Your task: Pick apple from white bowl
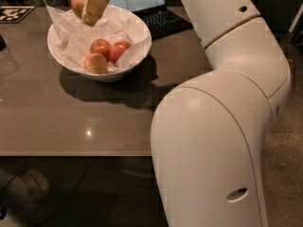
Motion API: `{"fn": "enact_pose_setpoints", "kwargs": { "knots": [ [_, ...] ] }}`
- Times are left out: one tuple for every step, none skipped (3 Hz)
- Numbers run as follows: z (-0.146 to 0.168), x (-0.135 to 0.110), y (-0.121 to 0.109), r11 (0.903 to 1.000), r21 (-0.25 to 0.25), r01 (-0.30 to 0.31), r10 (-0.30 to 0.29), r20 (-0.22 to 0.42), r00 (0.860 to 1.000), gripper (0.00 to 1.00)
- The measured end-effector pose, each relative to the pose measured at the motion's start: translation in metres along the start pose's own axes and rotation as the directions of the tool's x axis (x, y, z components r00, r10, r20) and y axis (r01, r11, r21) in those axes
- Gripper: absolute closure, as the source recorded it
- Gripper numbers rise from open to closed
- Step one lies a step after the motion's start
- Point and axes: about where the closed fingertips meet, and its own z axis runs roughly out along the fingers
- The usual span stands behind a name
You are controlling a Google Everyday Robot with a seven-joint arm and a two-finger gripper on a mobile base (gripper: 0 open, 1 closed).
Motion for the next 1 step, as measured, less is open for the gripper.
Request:
{"fn": "enact_pose_setpoints", "kwargs": {
  "knots": [
    [0.0000, 0.0000, 0.0000, 1.0000, 0.000, 0.000, 0.000, 0.000, 1.000, 1.00]
  ]
}}
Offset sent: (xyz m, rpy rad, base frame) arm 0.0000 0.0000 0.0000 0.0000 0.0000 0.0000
